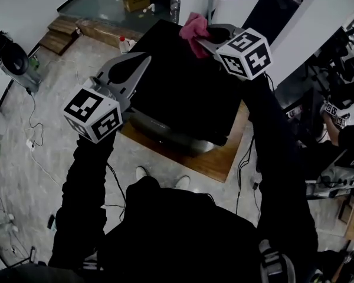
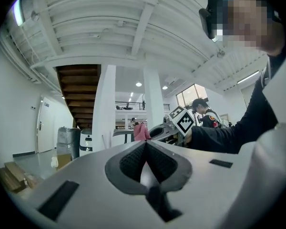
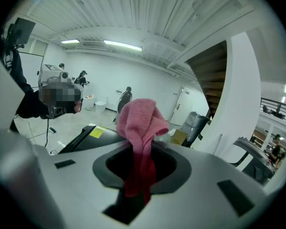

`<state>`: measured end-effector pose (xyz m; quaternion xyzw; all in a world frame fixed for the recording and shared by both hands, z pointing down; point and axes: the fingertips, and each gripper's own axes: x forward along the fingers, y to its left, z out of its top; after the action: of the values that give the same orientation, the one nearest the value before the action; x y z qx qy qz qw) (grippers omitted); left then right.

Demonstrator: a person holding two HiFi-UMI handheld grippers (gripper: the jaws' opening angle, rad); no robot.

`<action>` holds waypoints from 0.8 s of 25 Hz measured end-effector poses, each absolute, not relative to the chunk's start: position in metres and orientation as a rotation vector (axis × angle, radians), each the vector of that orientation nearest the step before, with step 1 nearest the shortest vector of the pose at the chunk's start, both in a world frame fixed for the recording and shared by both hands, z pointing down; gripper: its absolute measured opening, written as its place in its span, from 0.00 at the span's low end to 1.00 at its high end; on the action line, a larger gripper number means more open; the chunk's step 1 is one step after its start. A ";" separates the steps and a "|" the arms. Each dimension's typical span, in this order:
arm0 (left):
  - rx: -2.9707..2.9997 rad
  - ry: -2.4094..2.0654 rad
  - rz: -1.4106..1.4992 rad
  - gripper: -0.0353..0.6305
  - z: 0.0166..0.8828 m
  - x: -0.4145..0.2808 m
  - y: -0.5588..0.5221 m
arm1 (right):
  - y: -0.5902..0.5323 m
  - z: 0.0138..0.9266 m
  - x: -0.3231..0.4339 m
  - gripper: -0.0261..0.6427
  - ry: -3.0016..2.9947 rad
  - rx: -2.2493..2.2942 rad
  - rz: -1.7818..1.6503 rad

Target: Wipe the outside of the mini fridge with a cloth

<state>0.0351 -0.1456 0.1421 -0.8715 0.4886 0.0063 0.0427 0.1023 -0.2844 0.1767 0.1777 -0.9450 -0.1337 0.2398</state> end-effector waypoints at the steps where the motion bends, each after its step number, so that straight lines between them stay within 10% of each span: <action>1: -2.650 1.487 0.001 0.06 0.138 0.025 -0.158 | -0.297 0.176 0.091 0.17 -2.562 0.486 -0.356; 20: -2.803 1.259 -0.106 0.06 0.186 -0.101 -0.281 | -0.469 0.301 -0.054 0.16 -2.127 0.598 -0.116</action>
<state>-0.1008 -0.2808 0.1857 -0.9112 0.4092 -0.0345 0.0333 -0.0544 -0.4689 0.3014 0.2416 -0.8595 -0.0469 0.4480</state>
